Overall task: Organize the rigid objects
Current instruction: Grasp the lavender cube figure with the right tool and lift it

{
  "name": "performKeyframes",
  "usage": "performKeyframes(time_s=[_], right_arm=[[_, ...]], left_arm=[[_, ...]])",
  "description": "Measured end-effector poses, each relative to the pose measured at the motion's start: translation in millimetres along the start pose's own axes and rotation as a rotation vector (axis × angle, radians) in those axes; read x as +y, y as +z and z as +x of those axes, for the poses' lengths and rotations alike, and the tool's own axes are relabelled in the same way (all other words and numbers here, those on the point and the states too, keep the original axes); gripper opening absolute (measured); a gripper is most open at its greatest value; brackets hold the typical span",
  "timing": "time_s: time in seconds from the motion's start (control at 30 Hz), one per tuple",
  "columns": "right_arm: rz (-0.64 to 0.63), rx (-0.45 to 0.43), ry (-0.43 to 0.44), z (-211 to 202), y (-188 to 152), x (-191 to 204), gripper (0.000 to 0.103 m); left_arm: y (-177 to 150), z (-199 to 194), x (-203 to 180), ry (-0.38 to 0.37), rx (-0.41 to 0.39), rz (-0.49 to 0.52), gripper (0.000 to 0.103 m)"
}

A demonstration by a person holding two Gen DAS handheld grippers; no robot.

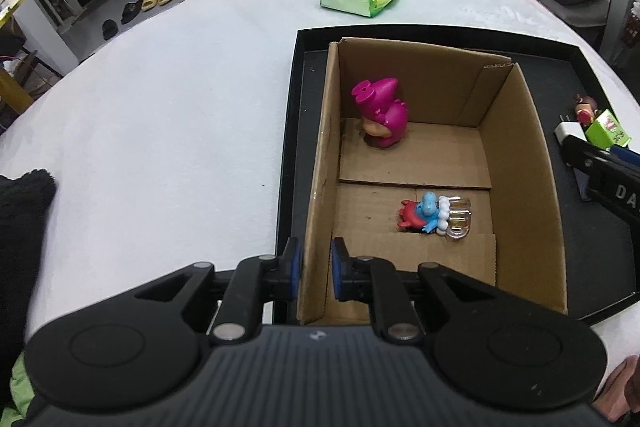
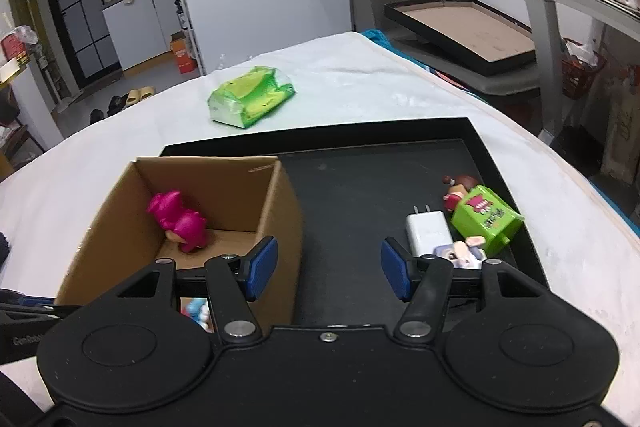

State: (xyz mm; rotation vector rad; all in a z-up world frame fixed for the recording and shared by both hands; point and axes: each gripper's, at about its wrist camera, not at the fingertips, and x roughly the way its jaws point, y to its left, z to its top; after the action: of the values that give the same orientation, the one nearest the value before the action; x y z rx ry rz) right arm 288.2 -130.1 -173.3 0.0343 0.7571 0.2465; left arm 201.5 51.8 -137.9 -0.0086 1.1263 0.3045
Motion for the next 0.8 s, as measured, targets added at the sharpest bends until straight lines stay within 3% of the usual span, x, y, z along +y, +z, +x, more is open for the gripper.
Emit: performKeyframes(time_s=[0.07,0.2,0.3,0.37,0.43,0.5,0.8], right_arm=[[0.008,0.017,-0.035,3,-2,-8,0.057],[0.041,0.036,-0.085,16,-6,-27,0.057],[0.073,0.048,-0.114,27,-9,-41,0.057],[0.092,0.064,-0.133,34,-12,-50,0.060],[0.108,0.071,-0.156,39,-15,-58,0.072],[0.114,0.080,-0.178,43,-16,-64,0.076],[0.138,0.110,-0.198,54,-21,-80,0.077]], left_arm=[[1,0,-2,0.020,0.000,0.000,0.020],[4,1,-8,0.075,0.006,-0.004,0.037],[7,1,-15,0.099,0.005,0.000,0.042],[10,1,-20,0.116,0.007,0.008,0.044],[12,2,-24,0.126,0.007,0.009,0.045],[14,2,-29,0.134,0.007,0.018,0.047],[17,7,-42,0.169,0.020,0.037,0.048]])
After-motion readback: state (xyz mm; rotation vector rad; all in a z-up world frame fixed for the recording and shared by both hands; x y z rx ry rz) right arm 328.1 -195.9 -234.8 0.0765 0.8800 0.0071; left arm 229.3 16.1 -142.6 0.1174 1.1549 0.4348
